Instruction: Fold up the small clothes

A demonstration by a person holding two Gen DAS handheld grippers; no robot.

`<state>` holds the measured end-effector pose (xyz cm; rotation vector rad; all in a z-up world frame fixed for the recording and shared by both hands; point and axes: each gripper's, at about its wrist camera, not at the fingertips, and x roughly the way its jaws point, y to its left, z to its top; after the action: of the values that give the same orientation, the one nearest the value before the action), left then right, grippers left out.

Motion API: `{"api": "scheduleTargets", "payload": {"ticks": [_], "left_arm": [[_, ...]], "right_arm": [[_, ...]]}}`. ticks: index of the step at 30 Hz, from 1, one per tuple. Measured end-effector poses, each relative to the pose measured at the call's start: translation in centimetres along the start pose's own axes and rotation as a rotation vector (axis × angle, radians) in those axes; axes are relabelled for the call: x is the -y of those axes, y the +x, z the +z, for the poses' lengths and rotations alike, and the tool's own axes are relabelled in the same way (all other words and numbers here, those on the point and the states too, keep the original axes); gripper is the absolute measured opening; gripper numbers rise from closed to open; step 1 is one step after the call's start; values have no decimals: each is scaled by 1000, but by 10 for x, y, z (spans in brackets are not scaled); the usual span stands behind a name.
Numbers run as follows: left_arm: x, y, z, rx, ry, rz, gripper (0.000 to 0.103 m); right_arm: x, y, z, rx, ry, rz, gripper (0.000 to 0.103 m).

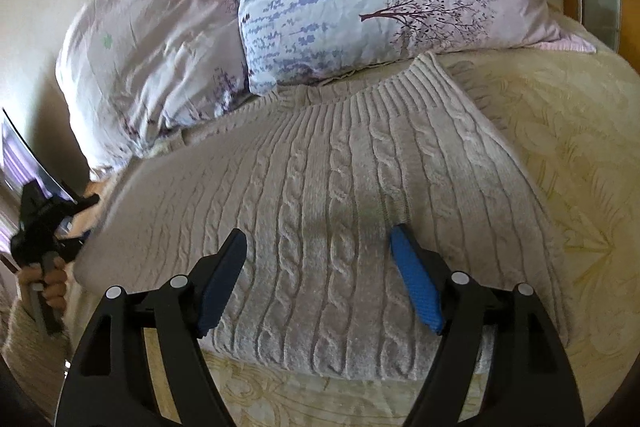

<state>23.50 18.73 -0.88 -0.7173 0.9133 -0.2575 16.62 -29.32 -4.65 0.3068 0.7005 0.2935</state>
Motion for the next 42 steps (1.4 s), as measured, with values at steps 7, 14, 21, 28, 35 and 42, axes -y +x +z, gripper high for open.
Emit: {"api": "scheduleTargets", "payload": {"ticks": [7, 14, 21, 28, 35, 42], "left_arm": [[6, 9, -1, -9, 4, 22, 44], [7, 10, -1, -6, -45, -28, 20], [38, -1, 2, 43, -12, -111, 17], [88, 1, -1, 72, 17, -226, 15], [164, 27, -15, 30, 96, -340, 15], [223, 75, -55, -73, 169, -392, 15]], "right_arm": [[22, -8, -2, 59, 127, 145, 76], [24, -10, -2, 73, 143, 176, 76], [28, -14, -5, 95, 163, 217, 76], [33, -21, -8, 140, 182, 282, 76], [39, -46, -14, 199, 178, 322, 78], [66, -69, -15, 231, 220, 262, 78]]}}
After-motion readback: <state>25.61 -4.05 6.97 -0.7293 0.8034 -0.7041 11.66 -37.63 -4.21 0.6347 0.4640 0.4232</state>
